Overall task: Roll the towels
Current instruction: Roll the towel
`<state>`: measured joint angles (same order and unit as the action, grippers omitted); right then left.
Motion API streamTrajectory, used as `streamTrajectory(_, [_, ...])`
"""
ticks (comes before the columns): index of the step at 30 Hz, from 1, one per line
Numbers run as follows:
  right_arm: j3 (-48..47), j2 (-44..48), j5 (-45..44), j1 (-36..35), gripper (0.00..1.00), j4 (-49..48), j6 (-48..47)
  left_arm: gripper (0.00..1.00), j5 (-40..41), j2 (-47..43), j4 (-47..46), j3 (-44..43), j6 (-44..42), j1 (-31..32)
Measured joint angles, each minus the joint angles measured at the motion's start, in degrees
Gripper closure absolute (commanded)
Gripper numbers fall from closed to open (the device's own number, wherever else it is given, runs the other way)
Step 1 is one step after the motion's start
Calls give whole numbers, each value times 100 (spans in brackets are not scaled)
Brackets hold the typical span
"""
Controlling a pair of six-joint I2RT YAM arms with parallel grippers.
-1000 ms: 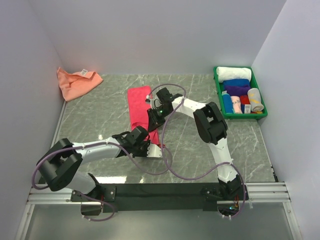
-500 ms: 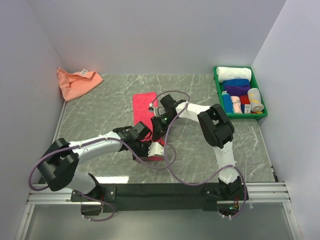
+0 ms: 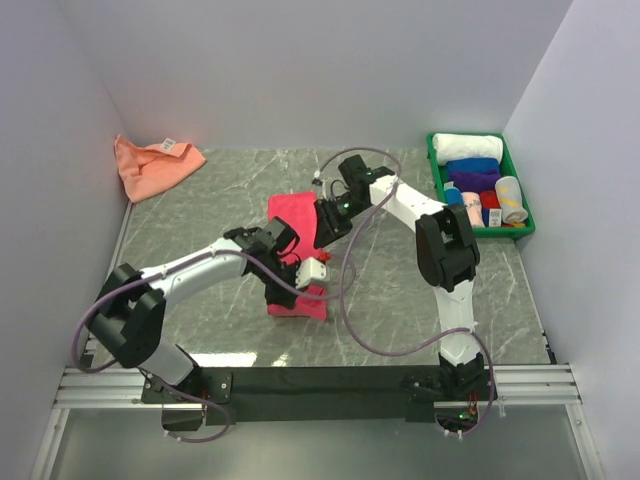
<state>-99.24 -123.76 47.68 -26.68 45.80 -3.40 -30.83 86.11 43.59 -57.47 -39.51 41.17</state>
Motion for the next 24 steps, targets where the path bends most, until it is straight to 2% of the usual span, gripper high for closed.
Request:
streamTrajectory(8, [-68,24,-4,435,61,264,-103,99,-192,999,173,-1040,-39,-809])
streamTrajectory(18, [785,343,142,455,60,264,-111,97,-63,2142,-101,-1744,-66,-1353])
streamTrajectory(24, [981,352,205,455,60,225,-92,82,90,2446,-282,-2009,-166,-1438])
